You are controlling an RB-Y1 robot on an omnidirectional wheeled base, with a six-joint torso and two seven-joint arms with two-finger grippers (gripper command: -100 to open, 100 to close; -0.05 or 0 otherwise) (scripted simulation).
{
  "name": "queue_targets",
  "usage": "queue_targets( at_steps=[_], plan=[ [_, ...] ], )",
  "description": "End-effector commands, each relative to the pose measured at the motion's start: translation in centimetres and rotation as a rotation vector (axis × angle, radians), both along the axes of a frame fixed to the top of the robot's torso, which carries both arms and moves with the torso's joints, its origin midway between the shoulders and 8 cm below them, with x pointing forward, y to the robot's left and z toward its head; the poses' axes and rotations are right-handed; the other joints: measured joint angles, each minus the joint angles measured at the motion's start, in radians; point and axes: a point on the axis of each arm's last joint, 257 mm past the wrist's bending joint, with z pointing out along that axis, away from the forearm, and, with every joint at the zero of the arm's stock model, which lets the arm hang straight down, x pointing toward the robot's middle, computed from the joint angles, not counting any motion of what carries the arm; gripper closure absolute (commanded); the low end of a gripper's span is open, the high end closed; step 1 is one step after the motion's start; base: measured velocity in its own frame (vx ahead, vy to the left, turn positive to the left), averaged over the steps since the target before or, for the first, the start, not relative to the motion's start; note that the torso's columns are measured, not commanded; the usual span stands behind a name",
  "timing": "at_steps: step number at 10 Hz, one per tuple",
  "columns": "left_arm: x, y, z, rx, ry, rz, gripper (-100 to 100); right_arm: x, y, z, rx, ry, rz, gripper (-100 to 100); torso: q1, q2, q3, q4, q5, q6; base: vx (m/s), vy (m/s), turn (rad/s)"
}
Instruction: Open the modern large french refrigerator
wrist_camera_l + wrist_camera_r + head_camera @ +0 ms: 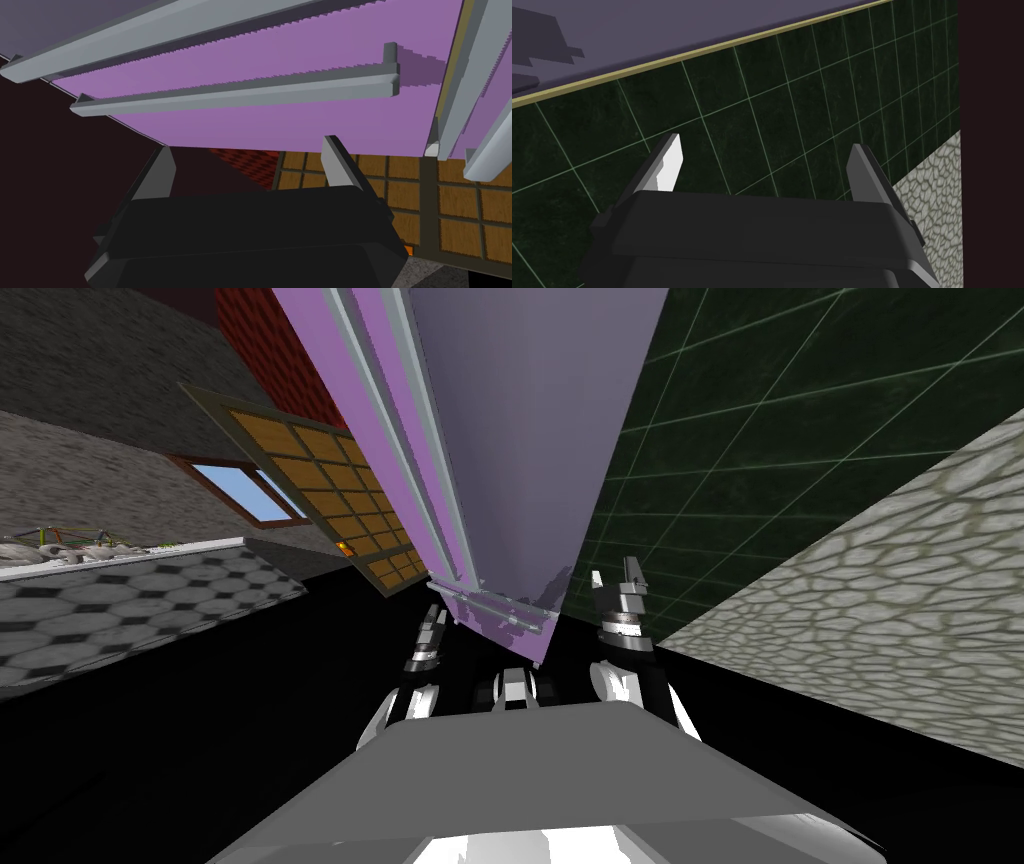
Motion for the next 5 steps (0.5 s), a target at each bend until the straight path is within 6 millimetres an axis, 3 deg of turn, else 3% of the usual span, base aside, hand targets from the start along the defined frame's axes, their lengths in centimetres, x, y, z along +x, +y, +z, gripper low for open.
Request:
queue_targets(
  at_steps=[1,5],
  plan=[
    [0.4,0.5,-1.7,0.002,0.015,0.002,-100,0.0,0.0,0.0,0.000,0.000,0.000,0,-0.002,0.000,0.000,0.000,0.000,0.000,0.030,-0.145,0.101],
    [0.7,1.2,-4.7,0.004,0.061,0.011,-100,0.0,0.0,0.0,0.000,0.000,0.000,0,0.001,0.000,0.000,0.000,0.000,0.000,0.023,-0.117,0.045]
  ],
)
